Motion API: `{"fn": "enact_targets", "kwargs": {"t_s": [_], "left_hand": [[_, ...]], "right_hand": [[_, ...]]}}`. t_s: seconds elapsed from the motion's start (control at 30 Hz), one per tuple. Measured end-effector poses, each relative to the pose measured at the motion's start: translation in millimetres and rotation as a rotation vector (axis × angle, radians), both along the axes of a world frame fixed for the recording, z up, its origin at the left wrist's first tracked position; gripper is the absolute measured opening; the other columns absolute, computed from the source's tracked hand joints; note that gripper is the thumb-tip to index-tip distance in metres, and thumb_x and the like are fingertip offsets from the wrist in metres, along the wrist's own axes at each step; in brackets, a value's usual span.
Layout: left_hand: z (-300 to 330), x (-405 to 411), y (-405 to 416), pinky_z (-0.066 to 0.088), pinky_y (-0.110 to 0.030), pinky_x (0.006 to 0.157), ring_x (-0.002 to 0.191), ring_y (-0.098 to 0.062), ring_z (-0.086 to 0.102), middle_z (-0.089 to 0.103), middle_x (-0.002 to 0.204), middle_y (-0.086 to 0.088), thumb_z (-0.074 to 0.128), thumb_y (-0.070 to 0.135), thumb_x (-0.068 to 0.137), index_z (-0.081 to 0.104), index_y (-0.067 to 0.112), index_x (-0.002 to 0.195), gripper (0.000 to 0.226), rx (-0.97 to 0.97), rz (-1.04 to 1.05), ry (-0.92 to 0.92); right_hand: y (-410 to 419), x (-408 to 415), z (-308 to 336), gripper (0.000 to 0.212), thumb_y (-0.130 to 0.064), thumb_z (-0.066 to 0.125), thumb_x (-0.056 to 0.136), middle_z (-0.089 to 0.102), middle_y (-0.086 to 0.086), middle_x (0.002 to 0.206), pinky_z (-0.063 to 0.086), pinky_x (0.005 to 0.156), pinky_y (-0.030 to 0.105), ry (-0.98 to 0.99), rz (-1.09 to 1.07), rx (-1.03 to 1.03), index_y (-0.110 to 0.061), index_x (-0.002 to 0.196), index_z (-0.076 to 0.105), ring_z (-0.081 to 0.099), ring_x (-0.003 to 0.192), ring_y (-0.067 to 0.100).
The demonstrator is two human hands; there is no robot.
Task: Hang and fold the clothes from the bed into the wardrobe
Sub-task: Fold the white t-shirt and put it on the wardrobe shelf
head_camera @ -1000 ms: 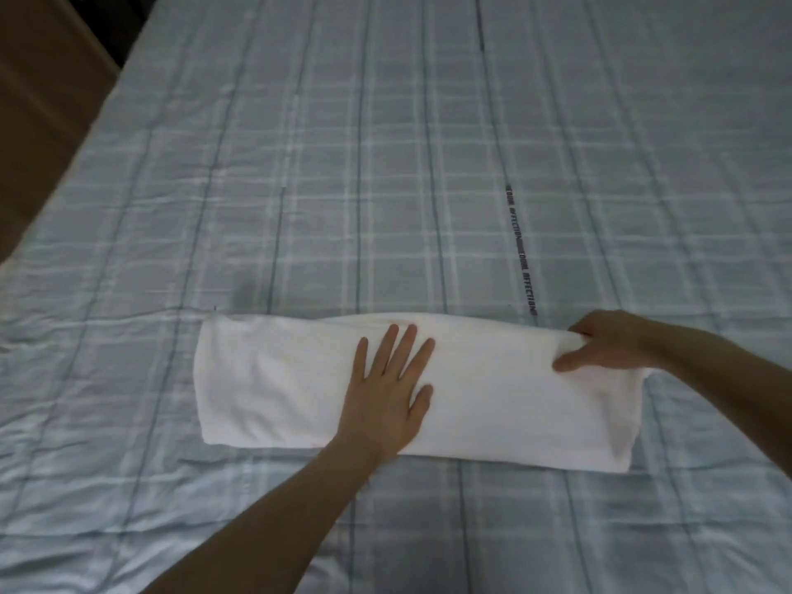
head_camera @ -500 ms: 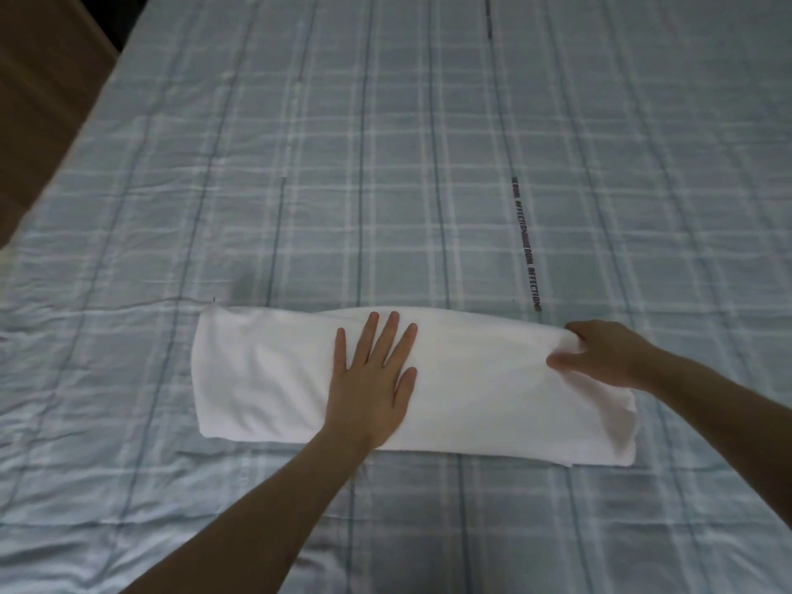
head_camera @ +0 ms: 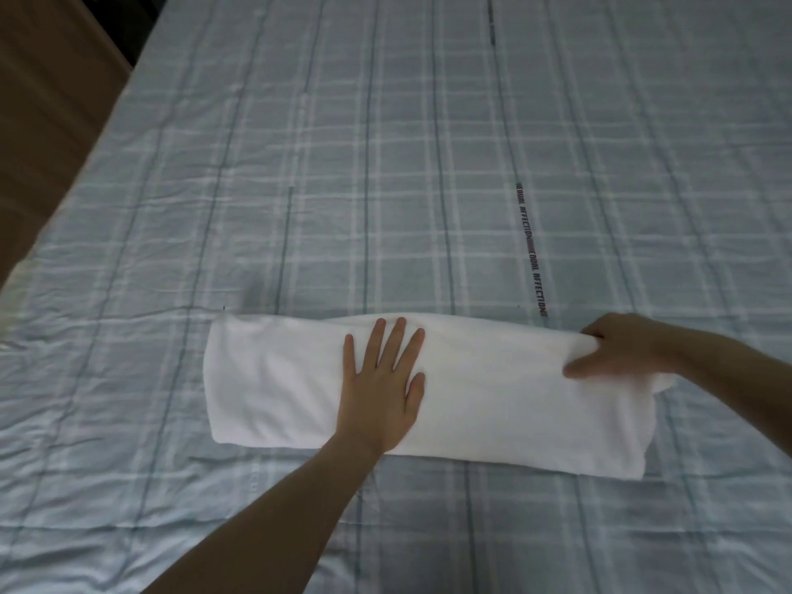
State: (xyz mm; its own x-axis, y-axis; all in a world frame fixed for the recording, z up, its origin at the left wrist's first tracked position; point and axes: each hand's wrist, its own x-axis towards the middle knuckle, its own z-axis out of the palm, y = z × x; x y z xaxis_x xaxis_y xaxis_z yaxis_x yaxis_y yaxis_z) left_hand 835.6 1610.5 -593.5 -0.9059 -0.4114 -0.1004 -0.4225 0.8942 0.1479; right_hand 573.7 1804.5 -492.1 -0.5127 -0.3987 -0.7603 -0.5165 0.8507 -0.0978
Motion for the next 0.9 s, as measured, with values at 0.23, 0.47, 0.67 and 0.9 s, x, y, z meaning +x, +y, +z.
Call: {"fn": "enact_targets", "kwargs": {"t_s": [0.23, 0.47, 0.67, 0.9], "left_hand": [[-2, -2, 1, 0.008, -0.057, 0.118, 0.151, -0.025, 0.008, 0.016, 0.163, -0.001, 0.021, 0.046, 0.101, 0.019, 0.027, 0.155, 0.058, -0.037, 0.004, 0.017], [2, -4, 2, 0.004, -0.059, 0.116, 0.149, -0.028, 0.016, 0.020, 0.161, -0.006, 0.019, 0.046, 0.098, 0.030, 0.024, 0.152, 0.060, 0.013, 0.021, -0.016], [98, 16, 22, 0.038, -0.035, 0.098, 0.106, -0.009, 0.055, 0.058, 0.115, 0.013, 0.034, 0.047, 0.095, 0.063, 0.033, 0.111, 0.036, 0.995, 0.273, 0.405], [152, 44, -18, 0.051, -0.036, 0.099, 0.114, -0.007, 0.062, 0.066, 0.121, 0.014, 0.071, 0.059, 0.071, 0.056, 0.039, 0.124, 0.057, 1.576, 0.531, 0.325]], "right_hand": [[-32, 4, 62, 0.036, -0.036, 0.076, 0.077, 0.076, 0.000, 0.093, 0.056, 0.081, 0.032, -0.399, -0.143, 0.083, -0.016, 0.106, 0.068, 0.073, 0.084, 0.018], [-57, 24, 95, 0.056, -0.022, 0.072, 0.078, 0.067, -0.005, 0.119, 0.055, 0.086, 0.032, -0.633, -0.279, -0.142, -0.031, 0.130, 0.052, 0.069, 0.100, 0.015], [-98, 60, 90, 0.052, -0.028, 0.073, 0.078, 0.068, 0.000, 0.100, 0.054, 0.064, 0.029, -0.721, -0.439, -0.171, -0.023, 0.126, 0.053, 0.064, 0.079, 0.016], [-139, 125, 85, 0.020, -0.030, 0.053, 0.095, 0.074, 0.007, 0.087, 0.056, 0.066, 0.027, -0.806, -0.649, -0.419, -0.014, 0.104, 0.060, 0.071, 0.073, 0.017]]}}
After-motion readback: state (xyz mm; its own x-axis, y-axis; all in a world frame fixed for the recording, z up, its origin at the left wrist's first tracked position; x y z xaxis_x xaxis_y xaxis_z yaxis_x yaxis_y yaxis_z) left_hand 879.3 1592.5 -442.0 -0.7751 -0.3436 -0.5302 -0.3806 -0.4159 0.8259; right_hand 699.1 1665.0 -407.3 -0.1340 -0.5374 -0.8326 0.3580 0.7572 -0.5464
